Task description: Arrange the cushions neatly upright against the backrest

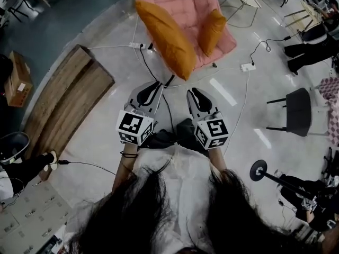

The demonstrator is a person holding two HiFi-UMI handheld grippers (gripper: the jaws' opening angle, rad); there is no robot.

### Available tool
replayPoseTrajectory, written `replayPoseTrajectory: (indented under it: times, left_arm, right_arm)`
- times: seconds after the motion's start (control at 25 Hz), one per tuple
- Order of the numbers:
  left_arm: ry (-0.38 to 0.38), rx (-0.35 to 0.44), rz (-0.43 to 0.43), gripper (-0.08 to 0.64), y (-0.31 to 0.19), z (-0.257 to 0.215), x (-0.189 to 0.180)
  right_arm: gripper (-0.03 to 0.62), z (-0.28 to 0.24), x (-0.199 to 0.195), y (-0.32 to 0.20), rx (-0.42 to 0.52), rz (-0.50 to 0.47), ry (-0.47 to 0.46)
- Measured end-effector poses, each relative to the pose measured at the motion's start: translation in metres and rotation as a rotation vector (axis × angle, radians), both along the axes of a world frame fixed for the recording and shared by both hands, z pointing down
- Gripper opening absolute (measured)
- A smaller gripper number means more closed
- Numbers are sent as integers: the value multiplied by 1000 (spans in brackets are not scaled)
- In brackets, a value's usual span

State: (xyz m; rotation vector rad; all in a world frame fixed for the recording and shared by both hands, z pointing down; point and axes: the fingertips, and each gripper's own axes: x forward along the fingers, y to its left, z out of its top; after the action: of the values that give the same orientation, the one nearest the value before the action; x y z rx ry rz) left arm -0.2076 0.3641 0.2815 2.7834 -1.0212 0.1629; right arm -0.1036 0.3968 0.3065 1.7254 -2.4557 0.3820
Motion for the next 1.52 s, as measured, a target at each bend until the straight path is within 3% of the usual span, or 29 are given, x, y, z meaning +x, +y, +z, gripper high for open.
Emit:
replayPoseTrajectory:
  times: [0.32, 0.6, 0.64, 0.76, 0.92, 1.12, 1.36, 1.4, 1.44, 1.52]
  left_arm:
    - [-20, -22, -35, 32, -47, 11, 20]
    - [-93, -26, -125, 32, -124, 27, 37]
    - [-103, -31, -136, 32, -133, 29, 39]
    - [-123, -48, -167, 32, -155, 35, 44]
    - [-166, -82, -181, 32, -172, 50, 45]
    - [-193, -109, -200, 32, -183, 60, 38]
    - [-202, -137, -212, 32, -187, 66, 31]
    - [-205, -138, -214, 32, -186, 66, 30]
    - [-208, -139, -217, 32, -186, 67, 29]
    - [-214, -140, -224, 32, -185, 67, 26]
  right_arm:
    - [67, 27, 23, -43, -72, -59, -12]
    - [71, 86, 60, -111, -150, -181, 136]
    - [85, 99, 63, -117, -174, -208, 171]
    - [231, 142, 64, -130, -245, -303, 246]
    - [283, 202, 54, -132, -386, -362, 266]
    - [301, 263, 44, -137, -530, -338, 315]
    - [296, 298, 57, -157, -551, -180, 490]
    - [271, 298, 62, -160, -553, -155, 488]
    - [203, 296, 68, -164, -553, -138, 475]
    - [153, 288, 80, -172, -544, -113, 430]
